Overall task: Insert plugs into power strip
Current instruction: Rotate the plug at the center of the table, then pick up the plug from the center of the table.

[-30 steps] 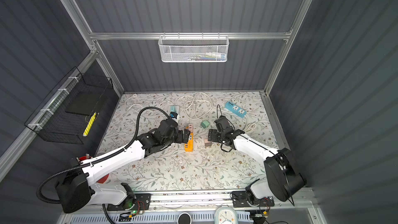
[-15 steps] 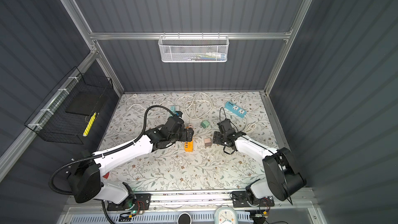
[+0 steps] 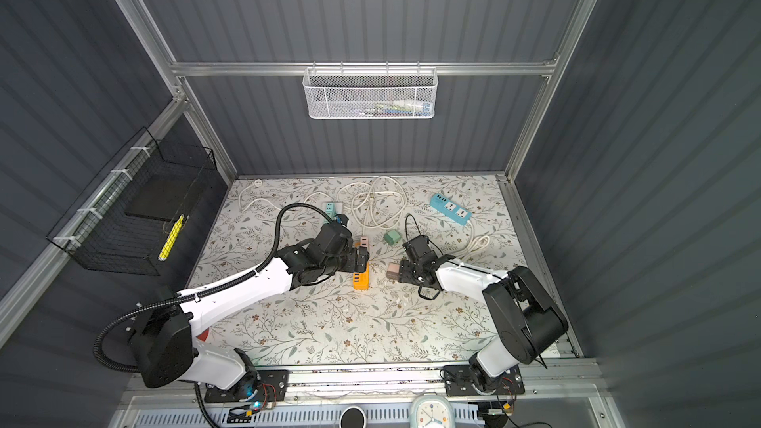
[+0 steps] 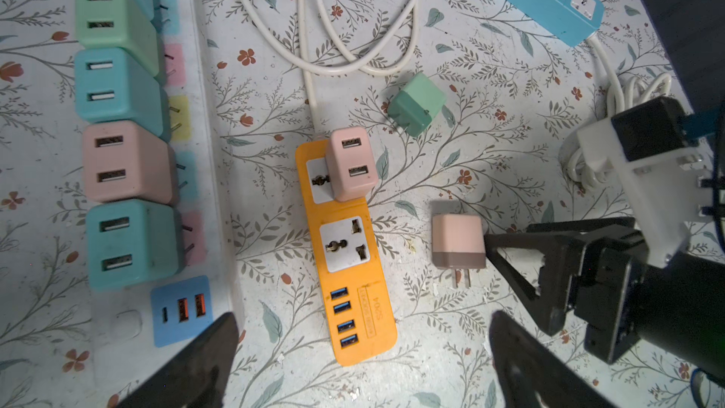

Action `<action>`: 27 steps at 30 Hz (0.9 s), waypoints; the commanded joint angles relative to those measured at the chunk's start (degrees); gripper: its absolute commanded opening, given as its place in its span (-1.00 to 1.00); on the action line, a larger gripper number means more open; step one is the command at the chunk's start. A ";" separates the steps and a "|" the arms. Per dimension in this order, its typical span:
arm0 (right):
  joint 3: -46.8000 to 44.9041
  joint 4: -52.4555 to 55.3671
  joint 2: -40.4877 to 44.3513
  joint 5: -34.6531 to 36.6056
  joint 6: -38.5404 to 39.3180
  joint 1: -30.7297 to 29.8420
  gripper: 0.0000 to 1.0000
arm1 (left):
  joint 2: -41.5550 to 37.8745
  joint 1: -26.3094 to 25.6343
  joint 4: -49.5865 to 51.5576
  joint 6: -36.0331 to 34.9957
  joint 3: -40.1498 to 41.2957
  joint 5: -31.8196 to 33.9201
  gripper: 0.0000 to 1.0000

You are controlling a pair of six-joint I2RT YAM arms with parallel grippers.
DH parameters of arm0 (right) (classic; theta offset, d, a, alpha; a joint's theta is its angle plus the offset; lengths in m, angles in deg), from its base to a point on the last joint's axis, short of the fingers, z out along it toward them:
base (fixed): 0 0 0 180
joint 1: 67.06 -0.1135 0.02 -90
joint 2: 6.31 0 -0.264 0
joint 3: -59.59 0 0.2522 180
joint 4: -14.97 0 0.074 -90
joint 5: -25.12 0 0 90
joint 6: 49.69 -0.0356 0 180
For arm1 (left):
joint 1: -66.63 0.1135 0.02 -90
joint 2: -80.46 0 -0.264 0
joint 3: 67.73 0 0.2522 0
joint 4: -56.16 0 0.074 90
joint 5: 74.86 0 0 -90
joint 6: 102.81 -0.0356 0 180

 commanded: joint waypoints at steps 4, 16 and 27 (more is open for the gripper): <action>0.51 4.40 0.21 0.29 -3.22 -3.52 0.46 | 0.09 0.11 1.63 -0.19 -0.63 -2.00 1.00; -4.54 12.24 19.12 13.19 4.39 0.02 0.47 | 15.05 -9.52 12.63 -4.80 -15.25 2.38 0.87; -11.97 7.49 28.52 13.77 2.62 4.78 0.42 | 31.33 -12.30 19.72 -7.53 -29.29 5.33 0.58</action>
